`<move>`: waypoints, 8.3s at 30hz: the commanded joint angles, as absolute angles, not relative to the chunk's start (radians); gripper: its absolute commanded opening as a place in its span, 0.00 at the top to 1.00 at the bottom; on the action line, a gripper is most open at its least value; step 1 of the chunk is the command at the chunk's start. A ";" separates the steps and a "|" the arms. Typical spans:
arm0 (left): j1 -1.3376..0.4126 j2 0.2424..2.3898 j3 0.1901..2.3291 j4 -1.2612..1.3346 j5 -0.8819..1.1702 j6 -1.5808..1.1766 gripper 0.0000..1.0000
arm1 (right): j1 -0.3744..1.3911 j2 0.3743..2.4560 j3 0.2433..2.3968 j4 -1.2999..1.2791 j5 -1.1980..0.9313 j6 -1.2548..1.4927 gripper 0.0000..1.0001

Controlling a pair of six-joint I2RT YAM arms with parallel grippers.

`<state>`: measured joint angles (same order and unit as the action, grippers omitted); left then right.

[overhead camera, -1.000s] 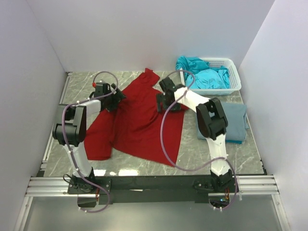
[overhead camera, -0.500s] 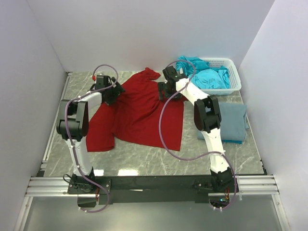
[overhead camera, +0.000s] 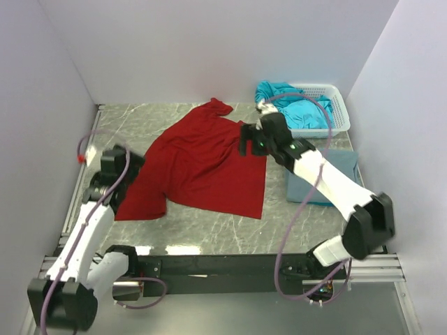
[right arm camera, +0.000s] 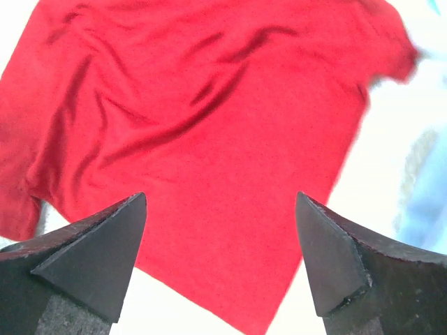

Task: Fold and stack the t-shirts
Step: Flatten the tshirt out, then fold the tshirt

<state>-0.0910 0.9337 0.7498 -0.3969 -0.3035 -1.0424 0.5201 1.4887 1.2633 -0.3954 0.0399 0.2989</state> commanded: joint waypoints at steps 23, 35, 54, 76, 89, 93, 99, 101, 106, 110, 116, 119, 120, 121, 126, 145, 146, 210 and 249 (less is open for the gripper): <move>0.104 0.960 0.402 -0.566 -0.443 -1.312 0.18 | 0.442 1.328 1.028 -0.288 0.118 0.440 0.05; 0.126 1.078 0.351 -0.434 -0.368 -1.238 0.34 | 0.437 1.350 1.039 -0.305 0.137 0.439 0.05; 0.127 1.002 0.416 -0.477 -0.321 -1.152 1.00 | 0.414 1.333 1.023 -0.307 0.133 0.422 0.05; 0.127 0.719 0.436 -0.331 -0.233 -1.123 1.00 | 0.724 1.338 0.801 -0.535 0.095 0.557 0.09; 0.126 0.709 0.419 -0.325 -0.204 -1.118 1.00 | 0.744 1.437 0.765 -0.497 0.066 0.594 0.19; 0.126 0.696 0.414 -0.328 -0.221 -1.121 1.00 | 0.746 1.460 0.746 -0.485 0.063 0.594 0.21; 0.126 0.703 0.417 -0.337 -0.236 -1.126 1.00 | 0.746 1.511 0.742 -0.483 0.064 0.588 0.27; 0.127 0.700 0.414 -0.334 -0.233 -1.126 1.00 | 0.747 1.522 0.741 -0.477 0.069 0.588 0.32; 0.126 0.698 0.417 -0.337 -0.241 -1.129 1.00 | 0.747 1.516 0.735 -0.472 0.063 0.594 0.42; 0.127 0.693 0.414 -0.348 -0.270 -1.134 1.00 | 0.746 1.516 0.727 -0.474 0.072 0.600 0.58; 0.126 0.680 0.408 -0.359 -0.290 -1.135 1.00 | 0.747 1.531 0.724 -0.491 0.094 0.630 0.80; 0.126 0.675 0.405 -0.364 -0.288 -1.137 1.00 | 0.749 1.516 0.729 -0.509 0.123 0.640 1.00; 0.126 0.673 0.405 -0.362 -0.285 -1.135 1.00 | 0.747 1.502 0.729 -0.512 0.127 0.641 1.00; 0.126 0.672 0.403 -0.356 -0.281 -1.134 1.00 | 0.749 1.491 0.729 -0.514 0.135 0.640 1.00; 0.127 0.661 0.410 -0.334 -0.233 -1.092 1.00 | 0.747 1.373 0.758 -0.532 0.178 0.634 1.00; 0.124 0.621 1.107 -0.313 -0.246 -0.941 0.99 | 0.650 0.933 1.314 -0.653 0.453 0.377 1.00; 0.126 0.635 1.156 -0.322 -0.233 -0.916 0.99 | 0.650 0.919 1.362 -0.661 0.451 0.368 1.00; 0.123 2.097 1.594 0.198 0.052 -0.537 0.99 | 0.216 2.115 1.846 -0.437 -0.116 0.287 1.00; 0.088 1.126 0.821 -0.373 -0.219 -0.972 1.00 | 0.219 1.789 1.491 -0.489 -0.098 0.247 1.00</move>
